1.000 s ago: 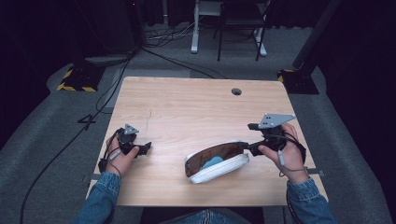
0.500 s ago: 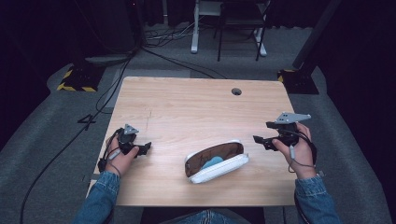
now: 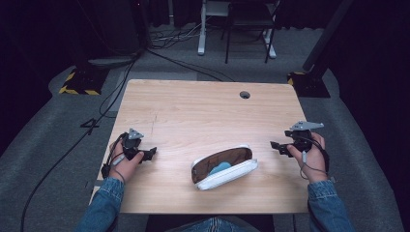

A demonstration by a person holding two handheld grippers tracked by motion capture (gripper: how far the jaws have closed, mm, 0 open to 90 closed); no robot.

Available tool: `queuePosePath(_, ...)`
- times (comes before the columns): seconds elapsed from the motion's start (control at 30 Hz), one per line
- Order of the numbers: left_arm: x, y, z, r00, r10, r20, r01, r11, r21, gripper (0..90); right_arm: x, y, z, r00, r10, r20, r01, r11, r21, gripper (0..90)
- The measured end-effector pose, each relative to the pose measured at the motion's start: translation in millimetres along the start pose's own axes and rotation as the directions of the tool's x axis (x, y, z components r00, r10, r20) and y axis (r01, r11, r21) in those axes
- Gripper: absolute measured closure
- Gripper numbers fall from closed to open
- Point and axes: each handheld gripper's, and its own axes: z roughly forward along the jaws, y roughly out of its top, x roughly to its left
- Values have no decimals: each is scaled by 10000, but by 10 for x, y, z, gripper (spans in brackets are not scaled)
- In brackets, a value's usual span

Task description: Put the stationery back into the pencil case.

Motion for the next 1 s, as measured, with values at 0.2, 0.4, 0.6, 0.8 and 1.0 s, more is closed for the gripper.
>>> queuePosePath(0.2, 0, 0, 0, 10000, 4, -1, -4, 10000, 0, 149, -42, -129, 78, 9998, 167, 111, -167, 9999, 28, 176)
queuePosePath(0.4, 0, 0, 0, 10000, -4, -1, 4, 10000, -3, 149, -74, -274, 122, 9995, 237, 226, -237, 9997, -7, 177)
queuePosePath(0.6, 0, 0, 0, 10000, -2, 1, 2, 10000, 1, 149, -88, -374, 174, 9990, 119, 436, -117, 9999, -53, 182)
queuePosePath(0.8, -1, -1, 1, 10000, -20, 14, 20, 10000, -5, 149, -95, -432, 254, 9982, 125, 589, -120, 9999, -90, 209)
queuePosePath(1.0, -6, -6, -3, 10000, -73, 35, 73, 10000, -6, 149, -109, -476, 309, 9964, 707, 474, -713, 9974, 105, 166)
